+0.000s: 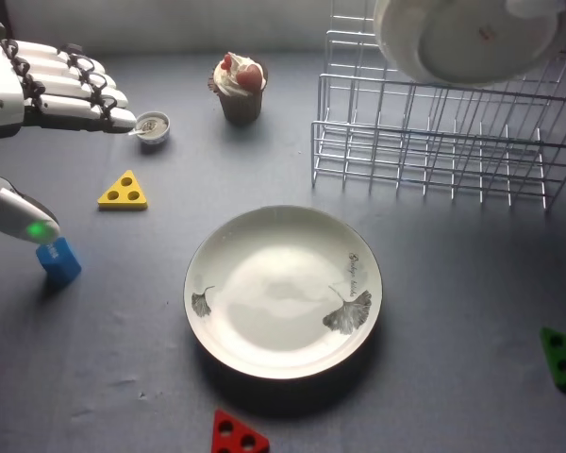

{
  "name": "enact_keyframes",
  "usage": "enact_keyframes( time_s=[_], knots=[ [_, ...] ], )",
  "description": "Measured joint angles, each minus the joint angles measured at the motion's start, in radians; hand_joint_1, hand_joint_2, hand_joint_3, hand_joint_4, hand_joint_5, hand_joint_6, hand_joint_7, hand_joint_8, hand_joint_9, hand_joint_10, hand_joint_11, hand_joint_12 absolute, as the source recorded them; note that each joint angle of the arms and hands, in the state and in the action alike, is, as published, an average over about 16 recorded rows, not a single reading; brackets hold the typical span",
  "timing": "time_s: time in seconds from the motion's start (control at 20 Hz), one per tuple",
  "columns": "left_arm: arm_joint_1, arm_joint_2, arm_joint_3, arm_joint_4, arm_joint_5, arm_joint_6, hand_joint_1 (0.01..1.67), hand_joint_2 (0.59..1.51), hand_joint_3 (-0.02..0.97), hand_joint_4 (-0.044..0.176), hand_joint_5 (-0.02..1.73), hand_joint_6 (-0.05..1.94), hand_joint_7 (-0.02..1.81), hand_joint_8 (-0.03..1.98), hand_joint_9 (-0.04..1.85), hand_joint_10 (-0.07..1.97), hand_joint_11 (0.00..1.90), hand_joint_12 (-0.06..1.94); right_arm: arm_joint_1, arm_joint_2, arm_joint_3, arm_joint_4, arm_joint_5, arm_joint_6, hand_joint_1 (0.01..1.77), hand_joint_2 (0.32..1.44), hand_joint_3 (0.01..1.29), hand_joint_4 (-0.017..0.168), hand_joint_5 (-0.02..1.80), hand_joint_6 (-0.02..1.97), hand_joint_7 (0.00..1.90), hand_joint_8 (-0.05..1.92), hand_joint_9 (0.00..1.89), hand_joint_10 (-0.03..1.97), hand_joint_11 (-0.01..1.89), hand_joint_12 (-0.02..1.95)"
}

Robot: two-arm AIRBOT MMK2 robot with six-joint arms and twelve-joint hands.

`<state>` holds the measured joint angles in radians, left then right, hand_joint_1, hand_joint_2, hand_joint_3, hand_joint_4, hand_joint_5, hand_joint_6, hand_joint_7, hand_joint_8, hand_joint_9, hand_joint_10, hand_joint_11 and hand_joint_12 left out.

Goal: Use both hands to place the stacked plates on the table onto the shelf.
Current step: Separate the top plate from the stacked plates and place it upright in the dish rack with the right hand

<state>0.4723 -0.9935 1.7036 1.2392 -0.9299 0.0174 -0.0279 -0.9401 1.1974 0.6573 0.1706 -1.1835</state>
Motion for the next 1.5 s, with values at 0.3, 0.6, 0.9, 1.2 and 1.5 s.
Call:
enact_keyframes(
  time_s=[0.3,0.6,0.9,1.2,1.5],
  knots=[
    [-0.001,-0.003,0.008,0.001,0.002,0.000,0.02,0.963,-0.003,0.002,0.16,0.01,0.18,0.00,0.16,0.02,0.18,0.02,0.007,-0.033,0.048,0.022,-0.024,0.000,1.47,0.91,0.01,-0.008,0.91,0.88,1.05,0.72,1.14,0.72,0.97,1.39],
    [-0.003,-0.007,0.016,0.002,0.004,0.000,0.02,0.966,-0.004,0.002,0.17,0.01,0.17,0.00,0.17,0.01,0.18,0.02,0.009,-0.058,0.078,0.024,-0.031,0.000,1.47,0.91,0.01,-0.008,0.91,0.87,1.03,0.74,1.13,0.73,0.97,1.39],
    [-0.006,-0.012,0.026,0.005,0.005,0.000,0.02,0.968,-0.004,0.002,0.18,0.01,0.18,0.00,0.18,0.02,0.20,0.02,-0.018,-0.072,0.098,0.024,-0.026,0.003,1.47,0.91,0.01,-0.008,0.88,0.93,1.02,0.74,1.12,0.76,0.96,1.40],
    [-0.012,-0.017,0.031,0.010,0.003,0.000,0.02,0.969,-0.003,0.002,0.18,0.01,0.19,0.00,0.18,0.01,0.21,0.02,-0.053,-0.086,0.116,0.024,-0.021,0.010,1.47,0.92,0.01,-0.007,0.87,0.98,1.03,0.71,1.11,0.77,0.96,1.40],
    [-0.018,-0.020,0.035,0.017,0.003,0.000,0.02,0.969,-0.003,0.002,0.18,0.01,0.19,0.00,0.19,0.01,0.21,0.02,-0.084,-0.108,0.149,0.026,-0.022,0.019,1.47,0.93,0.01,-0.007,0.86,1.00,1.03,0.69,1.11,0.75,0.96,1.39]
  ],
)
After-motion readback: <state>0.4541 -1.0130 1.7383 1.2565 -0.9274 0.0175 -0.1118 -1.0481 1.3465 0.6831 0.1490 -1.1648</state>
